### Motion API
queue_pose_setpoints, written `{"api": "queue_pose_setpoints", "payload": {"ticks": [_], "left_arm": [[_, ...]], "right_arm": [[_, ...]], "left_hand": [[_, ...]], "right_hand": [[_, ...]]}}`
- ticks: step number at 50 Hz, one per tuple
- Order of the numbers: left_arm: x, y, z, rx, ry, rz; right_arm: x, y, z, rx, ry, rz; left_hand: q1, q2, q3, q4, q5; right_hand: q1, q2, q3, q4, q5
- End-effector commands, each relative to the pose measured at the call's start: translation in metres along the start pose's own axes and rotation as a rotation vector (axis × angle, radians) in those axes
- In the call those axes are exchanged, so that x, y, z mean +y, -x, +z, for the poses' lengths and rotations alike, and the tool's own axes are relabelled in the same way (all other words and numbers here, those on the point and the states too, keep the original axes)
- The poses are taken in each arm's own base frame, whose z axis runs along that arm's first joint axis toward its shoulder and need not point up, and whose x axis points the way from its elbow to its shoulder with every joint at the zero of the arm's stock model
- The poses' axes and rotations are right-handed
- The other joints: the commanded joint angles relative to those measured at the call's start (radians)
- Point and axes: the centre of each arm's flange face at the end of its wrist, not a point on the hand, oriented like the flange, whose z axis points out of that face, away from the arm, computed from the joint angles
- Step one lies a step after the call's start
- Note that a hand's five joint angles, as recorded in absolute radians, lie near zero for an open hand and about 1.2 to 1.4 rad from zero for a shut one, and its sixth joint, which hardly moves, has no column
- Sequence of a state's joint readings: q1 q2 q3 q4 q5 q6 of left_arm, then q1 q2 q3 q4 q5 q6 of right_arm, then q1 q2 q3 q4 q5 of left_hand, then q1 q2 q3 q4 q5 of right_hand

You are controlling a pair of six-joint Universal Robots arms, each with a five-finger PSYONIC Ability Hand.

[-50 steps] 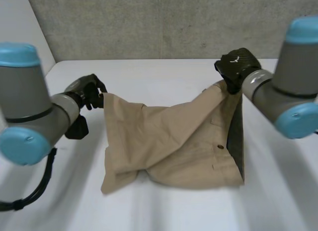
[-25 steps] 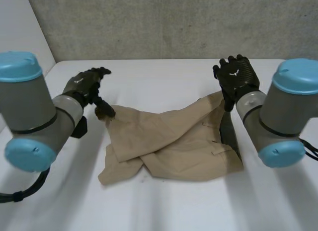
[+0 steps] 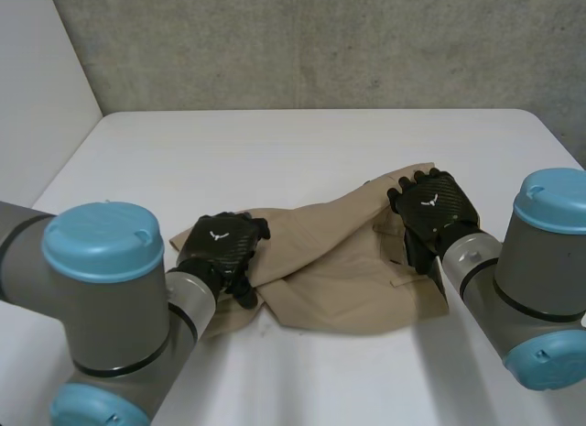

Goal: Fold the shorts.

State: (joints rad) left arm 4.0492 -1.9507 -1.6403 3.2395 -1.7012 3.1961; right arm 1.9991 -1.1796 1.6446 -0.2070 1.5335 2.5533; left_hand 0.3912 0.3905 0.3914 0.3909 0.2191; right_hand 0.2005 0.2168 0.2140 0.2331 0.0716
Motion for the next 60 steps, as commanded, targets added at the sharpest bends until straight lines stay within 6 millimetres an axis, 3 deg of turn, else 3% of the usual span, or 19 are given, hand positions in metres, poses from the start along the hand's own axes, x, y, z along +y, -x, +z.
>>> {"api": "queue_pose_setpoints", "payload": {"ticks": [1, 6, 12, 16, 20, 22, 26, 27, 28, 29, 30, 31, 35, 40, 45, 51, 55, 60], "left_arm": [[0.007, 0.002, 0.015, -0.017, 0.014, 0.066], [-0.008, 0.003, 0.025, -0.027, -0.075, 0.057], [-0.049, 0.014, 0.04, -0.059, -0.215, 0.035], [-0.079, 0.032, 0.056, -0.085, -0.291, 0.021], [-0.088, 0.061, 0.095, -0.111, -0.325, 0.014], [-0.095, 0.09, 0.122, -0.175, -0.362, 0.012], [-0.099, 0.118, 0.164, -0.246, -0.434, 0.033], [-0.099, 0.118, 0.17, -0.247, -0.448, 0.042], [-0.099, 0.12, 0.176, -0.248, -0.461, 0.051], [-0.097, 0.124, 0.185, -0.25, -0.483, 0.066], [-0.096, 0.124, 0.188, -0.25, -0.494, 0.072], [-0.095, 0.125, 0.192, -0.252, -0.499, 0.079], [-0.087, 0.125, 0.198, -0.275, -0.495, 0.093], [-0.059, 0.11, 0.191, -0.253, -0.392, 0.091], [-0.078, 0.095, 0.138, -0.223, -0.369, 0.093], [-0.079, 0.072, 0.084, -0.178, -0.322, 0.094], [-0.07, 0.061, 0.043, -0.148, -0.272, 0.088], [-0.052, 0.05, -0.012, -0.105, -0.183, 0.043]], "right_arm": [[0.0, 0.0, 0.0, 0.0, 0.001, -0.001], [0.0, 0.0, 0.0, 0.001, 0.002, -0.003], [0.0, 0.0, 0.0, 0.0, 0.002, -0.003], [0.0, 0.001, 0.0, -0.001, 0.001, -0.006], [-0.001, 0.001, 0.0, -0.003, -0.002, -0.009], [-0.001, 0.002, 0.0, -0.006, -0.003, -0.013], [-0.001, 0.003, 0.0, -0.007, -0.001, -0.015], [-0.001, 0.003, 0.0, -0.007, -0.001, -0.015], [-0.001, 0.004, -0.001, -0.007, -0.001, -0.016], [0.0, 0.004, -0.001, -0.009, 0.001, -0.016], [0.0, 0.004, -0.001, -0.009, 0.001, -0.016], [0.0, 0.005, -0.001, -0.01, 0.003, -0.016], [0.0, 0.004, -0.002, -0.008, 0.006, -0.014], [-0.001, 0.001, -0.004, -0.002, 0.004, -0.009], [-0.013, -0.008, -0.011, 0.014, -0.02, -0.009], [-0.02, -0.013, -0.027, -0.028, 0.006, -0.004], [-0.021, -0.014, -0.041, -0.102, 0.04, 0.012], [-0.017, -0.013, -0.059, -0.223, 0.083, 0.041]], "left_hand": [[0.488, 0.489, 0.488, 0.488, 0.485], [1.004, 1.005, 1.004, 1.004, 1.001], [1.005, 1.006, 1.005, 1.005, 1.003], [1.005, 1.006, 1.005, 1.005, 1.003], [1.005, 1.006, 1.005, 1.005, 1.003], [1.005, 1.006, 1.005, 1.005, 1.003], [1.005, 1.006, 1.005, 1.005, 1.003], [0.95, 0.951, 0.95, 0.95, 0.948], [0.738, 0.738, 0.737, 0.738, 0.735], [0.174, 0.175, 0.174, 0.175, 0.172], [-0.058, -0.057, -0.058, -0.058, -0.06], [-0.188, -0.187, -0.188, -0.188, -0.191], [-0.198, -0.197, -0.198, -0.198, -0.201], [-0.216, -0.215, -0.216, -0.216, -0.218], [-0.216, -0.215, -0.216, -0.216, -0.218], [-0.198, -0.198, -0.198, -0.198, -0.201], [-0.154, -0.154, -0.155, -0.154, -0.157], [-0.005, -0.004, -0.005, -0.005, -0.008]], "right_hand": [[-0.026, -0.042, -0.04, -0.059, -0.072], [-0.026, -0.042, -0.04, -0.059, -0.072], [-0.026, -0.042, -0.04, -0.059, -0.072], [-0.026, -0.042, -0.04, -0.059, -0.072], [-0.026, -0.042, -0.04, -0.059, -0.072], [-0.026, -0.042, -0.04, -0.059, -0.072], [-0.026, -0.042, -0.04, -0.059, -0.072], [-0.026, -0.042, -0.04, -0.059, -0.072], [-0.026, -0.042, -0.04, -0.059, -0.072], [-0.026, -0.042, -0.04, -0.059, -0.072], [-0.026, -0.042, -0.04, -0.059, -0.072], [-0.026, -0.042, -0.04, -0.059, -0.072], [-0.026, -0.042, -0.04, -0.059, -0.072], [-0.026, -0.042, -0.04, -0.059, -0.072], [-0.026, -0.042, -0.04, -0.059, -0.072], [-0.026, -0.042, -0.04, -0.059, -0.072], [-0.026, -0.042, -0.04, -0.059, -0.072], [0.134, 0.117, 0.12, 0.101, 0.088]]}}
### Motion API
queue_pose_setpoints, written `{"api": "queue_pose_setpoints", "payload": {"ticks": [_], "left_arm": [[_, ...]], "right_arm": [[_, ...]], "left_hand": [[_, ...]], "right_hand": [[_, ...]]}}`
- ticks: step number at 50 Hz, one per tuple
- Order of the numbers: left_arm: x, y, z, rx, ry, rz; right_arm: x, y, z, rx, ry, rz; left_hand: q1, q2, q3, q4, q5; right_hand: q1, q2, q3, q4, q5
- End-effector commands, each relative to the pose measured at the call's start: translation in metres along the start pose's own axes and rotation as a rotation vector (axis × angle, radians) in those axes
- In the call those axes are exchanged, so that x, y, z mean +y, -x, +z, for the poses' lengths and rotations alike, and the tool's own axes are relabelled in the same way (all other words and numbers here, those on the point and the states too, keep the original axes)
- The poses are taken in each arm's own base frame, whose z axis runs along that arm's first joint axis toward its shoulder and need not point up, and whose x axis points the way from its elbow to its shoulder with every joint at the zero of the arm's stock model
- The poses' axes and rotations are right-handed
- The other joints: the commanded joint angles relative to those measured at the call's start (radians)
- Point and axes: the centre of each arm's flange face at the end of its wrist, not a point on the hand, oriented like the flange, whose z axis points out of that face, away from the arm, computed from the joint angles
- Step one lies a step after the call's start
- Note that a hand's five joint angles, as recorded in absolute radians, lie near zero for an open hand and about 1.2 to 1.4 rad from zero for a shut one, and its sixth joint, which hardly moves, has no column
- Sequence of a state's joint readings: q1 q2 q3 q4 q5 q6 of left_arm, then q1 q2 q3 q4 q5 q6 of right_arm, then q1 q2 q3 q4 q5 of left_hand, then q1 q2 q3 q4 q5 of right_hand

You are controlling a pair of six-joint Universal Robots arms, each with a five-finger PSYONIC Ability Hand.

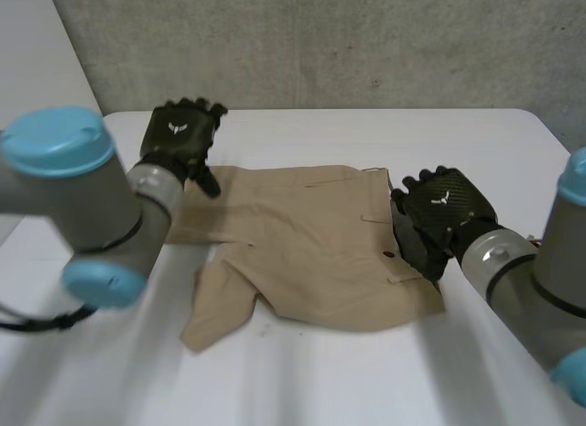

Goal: Fold the shorts.

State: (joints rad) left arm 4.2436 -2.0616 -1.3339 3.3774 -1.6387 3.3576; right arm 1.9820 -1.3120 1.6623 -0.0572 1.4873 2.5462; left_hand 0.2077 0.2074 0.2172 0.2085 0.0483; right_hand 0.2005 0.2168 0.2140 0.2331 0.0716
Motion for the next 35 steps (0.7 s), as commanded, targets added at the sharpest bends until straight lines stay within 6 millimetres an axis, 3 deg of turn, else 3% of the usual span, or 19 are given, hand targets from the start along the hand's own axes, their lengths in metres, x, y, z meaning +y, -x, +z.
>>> {"api": "queue_pose_setpoints", "payload": {"ticks": [1, 4, 10, 17, 22, 24, 35], "left_arm": [[-0.004, -0.007, -0.101, 0.076, 0.139, -0.059], [-0.002, -0.013, -0.129, 0.108, 0.192, -0.105], [0.013, -0.021, -0.162, 0.159, 0.341, -0.161], [0.035, -0.036, -0.194, 0.283, 0.538, -0.195], [0.054, -0.04, -0.184, 0.277, 0.59, -0.201], [0.06, -0.037, -0.174, 0.253, 0.589, -0.208], [0.082, -0.006, -0.123, 0.025, 0.527, -0.201]], "right_arm": [[0.003, 0.002, -0.032, -0.196, 0.077, 0.048], [0.007, 0.0, -0.041, -0.246, 0.103, 0.08], [0.015, 0.003, -0.053, -0.323, 0.132, 0.103], [0.027, 0.01, -0.061, -0.389, 0.164, 0.054], [0.032, 0.012, -0.057, -0.39, 0.165, 0.034], [0.041, 0.016, -0.045, -0.39, 0.166, 0.034], [0.058, 0.018, -0.005, -0.28, 0.049, 0.009]], "left_hand": [[0.231, 0.232, 0.222, 0.231, 0.216], [0.378, 0.378, 0.369, 0.377, 0.363], [0.54, 0.54, 0.531, 0.539, 0.525], [0.487, 0.488, 0.478, 0.487, 0.472], [0.311, 0.312, 0.302, 0.311, 0.296], [0.221, 0.221, 0.211, 0.22, 0.206], [0.179, 0.179, 0.17, 0.178, 0.164]], "right_hand": [[0.172, 0.156, 0.158, 0.139, 0.126], [0.342, 0.326, 0.329, 0.31, 0.297], [0.642, 0.625, 0.628, 0.609, 0.596], [0.625, 0.608, 0.611, 0.592, 0.579], [0.352, 0.336, 0.339, 0.32, 0.306], [0.173, 0.156, 0.159, 0.14, 0.127], [0.196, 0.179, 0.182, 0.163, 0.15]]}}
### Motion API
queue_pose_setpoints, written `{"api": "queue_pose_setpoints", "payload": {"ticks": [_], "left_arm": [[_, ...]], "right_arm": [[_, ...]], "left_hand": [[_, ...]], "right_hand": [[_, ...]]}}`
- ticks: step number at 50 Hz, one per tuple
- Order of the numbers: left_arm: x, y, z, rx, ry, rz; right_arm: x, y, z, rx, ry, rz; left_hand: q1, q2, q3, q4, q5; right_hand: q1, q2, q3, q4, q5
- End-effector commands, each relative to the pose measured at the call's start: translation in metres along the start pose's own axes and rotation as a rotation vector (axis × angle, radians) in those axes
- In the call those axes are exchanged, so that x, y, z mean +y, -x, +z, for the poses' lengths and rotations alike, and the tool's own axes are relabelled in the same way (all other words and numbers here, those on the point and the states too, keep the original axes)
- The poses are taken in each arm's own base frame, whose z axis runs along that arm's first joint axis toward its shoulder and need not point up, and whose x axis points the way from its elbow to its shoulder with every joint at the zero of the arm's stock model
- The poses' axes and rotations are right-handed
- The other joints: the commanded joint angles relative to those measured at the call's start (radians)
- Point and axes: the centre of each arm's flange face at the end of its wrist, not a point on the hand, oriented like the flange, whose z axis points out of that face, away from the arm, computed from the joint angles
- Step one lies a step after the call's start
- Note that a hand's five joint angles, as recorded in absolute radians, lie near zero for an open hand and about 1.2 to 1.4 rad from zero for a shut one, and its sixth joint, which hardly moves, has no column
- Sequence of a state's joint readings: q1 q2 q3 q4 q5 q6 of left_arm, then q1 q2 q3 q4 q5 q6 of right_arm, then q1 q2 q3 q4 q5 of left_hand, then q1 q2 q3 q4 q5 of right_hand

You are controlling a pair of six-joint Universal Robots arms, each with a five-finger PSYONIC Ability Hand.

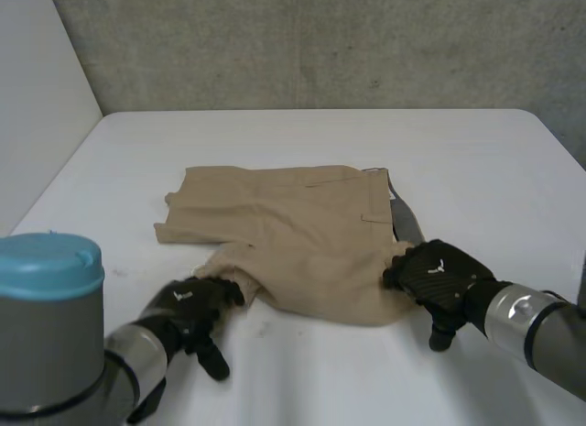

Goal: Fold the shorts.

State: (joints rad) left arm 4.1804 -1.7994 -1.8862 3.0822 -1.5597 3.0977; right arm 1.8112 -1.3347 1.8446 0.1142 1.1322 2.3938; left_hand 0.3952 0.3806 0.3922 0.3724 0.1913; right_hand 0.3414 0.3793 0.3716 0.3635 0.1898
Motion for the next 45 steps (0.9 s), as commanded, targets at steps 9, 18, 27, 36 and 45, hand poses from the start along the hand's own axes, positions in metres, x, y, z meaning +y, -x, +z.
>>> {"api": "queue_pose_setpoints", "payload": {"ticks": [9, 18, 27, 36, 45], "left_arm": [[-0.007, 0.035, 0.043, -0.178, -0.054, -0.032], [-0.013, 0.037, 0.05, -0.18, -0.097, -0.032], [-0.02, 0.037, 0.055, -0.181, -0.157, -0.029], [-0.016, 0.038, 0.06, -0.182, -0.146, -0.014], [-0.019, 0.038, 0.065, -0.186, -0.195, 0.014]], "right_arm": [[0.014, -0.014, 0.041, 0.108, -0.09, 0.009], [0.021, -0.022, 0.052, 0.179, -0.072, -0.001], [0.019, -0.024, 0.055, 0.196, -0.093, -0.01], [0.017, -0.029, 0.056, 0.206, -0.107, 0.076], [0.014, -0.036, 0.054, 0.218, -0.115, 0.152]], "left_hand": [[-0.008, 0.006, -0.005, 0.014, 0.021], [-0.006, 0.009, -0.003, 0.017, 0.024], [0.003, 0.018, 0.006, 0.026, 0.033], [0.003, 0.018, 0.006, 0.026, 0.033], [0.08, 0.094, 0.083, 0.102, 0.109]], "right_hand": [[0.225, 0.187, 0.195, 0.203, 0.202], [0.424, 0.387, 0.394, 0.402, 0.402], [0.891, 0.853, 0.861, 0.869, 0.868], [1.055, 1.017, 1.025, 1.033, 1.032], [1.055, 1.017, 1.025, 1.033, 1.032]]}}
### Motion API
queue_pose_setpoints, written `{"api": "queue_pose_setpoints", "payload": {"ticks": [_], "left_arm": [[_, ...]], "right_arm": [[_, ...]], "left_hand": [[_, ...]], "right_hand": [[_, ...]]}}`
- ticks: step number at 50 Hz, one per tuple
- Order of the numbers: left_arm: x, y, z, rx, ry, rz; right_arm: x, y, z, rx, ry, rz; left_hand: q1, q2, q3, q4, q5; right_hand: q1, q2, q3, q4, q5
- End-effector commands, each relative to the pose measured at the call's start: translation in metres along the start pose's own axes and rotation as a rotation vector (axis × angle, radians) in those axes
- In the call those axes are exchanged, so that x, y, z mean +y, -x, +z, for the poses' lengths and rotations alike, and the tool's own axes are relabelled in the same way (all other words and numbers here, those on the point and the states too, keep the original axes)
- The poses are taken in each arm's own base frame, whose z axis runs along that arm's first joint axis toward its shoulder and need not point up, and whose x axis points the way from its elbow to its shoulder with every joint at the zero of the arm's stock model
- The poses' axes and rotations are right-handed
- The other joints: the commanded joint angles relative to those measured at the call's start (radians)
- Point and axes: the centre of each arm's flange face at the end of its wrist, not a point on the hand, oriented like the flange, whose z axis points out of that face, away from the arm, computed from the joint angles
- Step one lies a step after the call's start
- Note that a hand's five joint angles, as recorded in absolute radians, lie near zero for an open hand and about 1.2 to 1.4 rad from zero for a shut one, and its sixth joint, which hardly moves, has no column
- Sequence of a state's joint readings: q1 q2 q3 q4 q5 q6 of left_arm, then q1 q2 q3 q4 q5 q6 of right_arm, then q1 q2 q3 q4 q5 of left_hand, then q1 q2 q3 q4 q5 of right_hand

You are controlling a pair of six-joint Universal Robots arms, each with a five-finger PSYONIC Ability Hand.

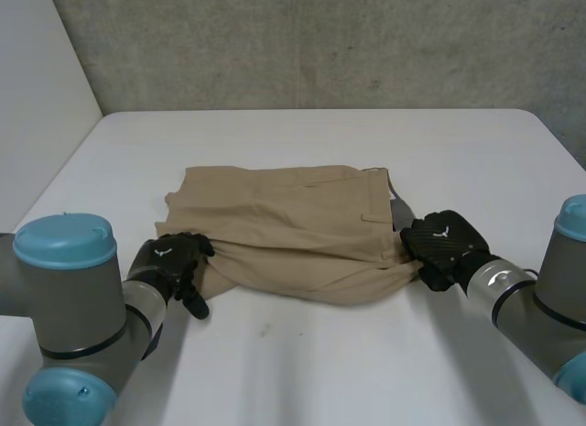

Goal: Fold the shorts.

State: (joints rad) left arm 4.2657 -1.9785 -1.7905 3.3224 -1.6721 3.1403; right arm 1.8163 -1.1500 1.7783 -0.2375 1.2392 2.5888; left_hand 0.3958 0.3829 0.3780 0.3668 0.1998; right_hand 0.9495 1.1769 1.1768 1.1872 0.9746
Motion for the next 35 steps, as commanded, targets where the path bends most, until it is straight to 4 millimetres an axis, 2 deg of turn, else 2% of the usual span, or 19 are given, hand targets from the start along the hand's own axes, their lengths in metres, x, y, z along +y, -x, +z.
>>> {"api": "queue_pose_setpoints", "payload": {"ticks": [1, 20, 24, 28, 29, 32, 33, 35], "left_arm": [[-0.003, 0.001, 0.005, -0.004, -0.044, 0.021], [0.0, 0.008, 0.026, -0.032, -0.112, 0.077], [0.001, 0.008, 0.029, -0.03, -0.12, 0.078], [-0.001, 0.007, 0.031, -0.017, -0.13, 0.077], [-0.002, 0.006, 0.03, -0.006, -0.135, 0.079], [-0.008, 0.006, 0.026, 0.008, -0.148, 0.079], [-0.021, 0.006, 0.019, 0.016, -0.187, 0.076], [-0.034, 0.008, 0.011, 0.021, -0.222, 0.076]], "right_arm": [[-0.002, -0.004, -0.001, 0.007, 0.005, 0.051], [-0.002, 0.0, -0.003, 0.002, 0.024, 0.056], [-0.001, -0.003, -0.002, 0.029, 0.037, 0.054], [-0.002, -0.005, -0.002, 0.049, 0.042, 0.052], [-0.003, -0.006, -0.002, 0.053, 0.041, 0.049], [-0.007, -0.01, -0.002, 0.074, 0.041, 0.046], [-0.008, -0.011, -0.003, 0.081, 0.043, 0.046], [-0.01, -0.015, -0.005, 0.096, 0.052, 0.047]], "left_hand": [[0.088, 0.101, 0.106, 0.117, 0.109], [0.396, 0.409, 0.414, 0.425, 0.417], [0.534, 0.547, 0.551, 0.563, 0.555], [0.839, 0.852, 0.857, 0.868, 0.86], [0.97, 0.983, 0.988, 0.999, 0.992], [1.0, 1.013, 1.018, 1.029, 1.022], [1.0, 1.013, 1.018, 1.029, 1.022], [1.0, 1.013, 1.018, 1.029, 1.022]], "right_hand": [[0.447, 0.219, 0.219, 0.209, 0.247], [0.447, 0.219, 0.219, 0.209, 0.247], [0.447, 0.219, 0.219, 0.209, 0.247], [0.447, 0.219, 0.219, 0.209, 0.247], [0.447, 0.219, 0.219, 0.209, 0.247], [0.447, 0.219, 0.219, 0.209, 0.247], [0.447, 0.219, 0.219, 0.209, 0.247], [0.447, 0.219, 0.219, 0.209, 0.247]]}}
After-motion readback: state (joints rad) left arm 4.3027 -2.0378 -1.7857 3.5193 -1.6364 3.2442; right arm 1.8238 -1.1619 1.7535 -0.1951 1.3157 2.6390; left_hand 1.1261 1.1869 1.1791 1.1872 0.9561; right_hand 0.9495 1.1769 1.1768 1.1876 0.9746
